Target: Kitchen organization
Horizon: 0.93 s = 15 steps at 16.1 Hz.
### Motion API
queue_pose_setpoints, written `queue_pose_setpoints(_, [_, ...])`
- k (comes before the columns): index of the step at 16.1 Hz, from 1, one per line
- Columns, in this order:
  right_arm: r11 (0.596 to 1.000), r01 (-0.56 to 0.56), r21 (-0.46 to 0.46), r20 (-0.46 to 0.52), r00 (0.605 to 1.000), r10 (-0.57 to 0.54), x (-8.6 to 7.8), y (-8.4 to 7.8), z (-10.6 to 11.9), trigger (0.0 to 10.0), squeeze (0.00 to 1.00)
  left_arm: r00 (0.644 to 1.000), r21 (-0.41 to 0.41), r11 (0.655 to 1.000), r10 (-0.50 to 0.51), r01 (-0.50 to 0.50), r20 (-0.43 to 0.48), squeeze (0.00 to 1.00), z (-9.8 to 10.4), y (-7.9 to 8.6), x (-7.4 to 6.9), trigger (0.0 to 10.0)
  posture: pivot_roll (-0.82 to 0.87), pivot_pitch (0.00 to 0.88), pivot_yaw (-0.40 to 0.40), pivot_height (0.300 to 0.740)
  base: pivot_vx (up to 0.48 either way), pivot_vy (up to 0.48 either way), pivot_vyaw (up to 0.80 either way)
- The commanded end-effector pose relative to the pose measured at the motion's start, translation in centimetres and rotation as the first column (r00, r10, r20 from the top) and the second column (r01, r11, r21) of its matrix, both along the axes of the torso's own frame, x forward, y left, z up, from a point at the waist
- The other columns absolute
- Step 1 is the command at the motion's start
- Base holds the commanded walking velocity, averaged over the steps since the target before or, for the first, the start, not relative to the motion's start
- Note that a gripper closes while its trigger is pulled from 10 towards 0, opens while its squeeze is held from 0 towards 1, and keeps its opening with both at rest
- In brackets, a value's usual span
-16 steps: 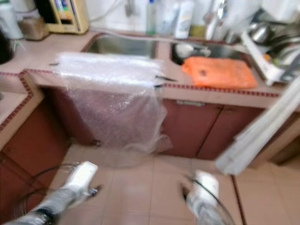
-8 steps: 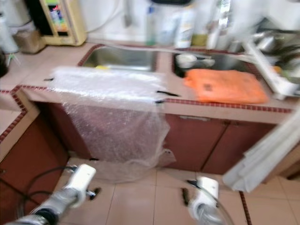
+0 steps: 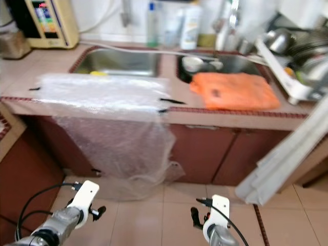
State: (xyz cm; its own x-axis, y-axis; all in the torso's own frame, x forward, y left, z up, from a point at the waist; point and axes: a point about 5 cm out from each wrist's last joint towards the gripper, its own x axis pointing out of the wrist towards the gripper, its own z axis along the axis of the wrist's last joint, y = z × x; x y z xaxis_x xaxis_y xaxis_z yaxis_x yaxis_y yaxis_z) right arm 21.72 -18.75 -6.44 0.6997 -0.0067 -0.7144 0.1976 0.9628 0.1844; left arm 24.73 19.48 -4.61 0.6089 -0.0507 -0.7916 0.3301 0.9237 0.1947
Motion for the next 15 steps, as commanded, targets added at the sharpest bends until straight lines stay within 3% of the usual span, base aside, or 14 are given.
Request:
queue_pose_setpoints(1, [1.000,0.012,-0.005,-0.010,1.000,-0.012,-0.28,-0.56,-0.10,10.0,0.00,1.000,-0.012,1.000,-0.017,0.017,0.003,0.00,0.00,-0.72,0.15,10.0,-0.03,0.047,-0.008,0.740,0.000,-0.480,-0.73])
queue_pose_setpoints(4, [1.000,0.016,-0.004,-0.009,1.000,-0.016,-0.27,-0.59,-0.09,10.0,0.00,1.000,-0.013,1.000,-0.017,0.017,0.001,0.00,-0.01,-0.73,0.13,10.0,-0.03,0.048,-0.008,0.740,0.000,-0.480,-0.47])
queue_pose_setpoints(14, [1.000,0.021,0.000,-0.004,1.000,-0.021,-0.15,-0.51,-0.03,10.0,0.00,1.000,-0.014,1.000,-0.008,0.008,-0.001,0.00,0.00,-0.62,0.14,10.0,-0.03,0.047,-0.006,0.740,0.000,-0.477,0.00])
queue_pose_setpoints(15, [1.000,0.026,0.005,-0.007,1.000,-0.026,-0.20,-0.52,-0.06,10.0,0.00,1.000,-0.018,1.000,0.006,-0.006,-0.002,0.00,-0.02,-0.55,0.10,10.0,-0.03,0.047,-0.006,0.740,0.000,0.000,0.00])
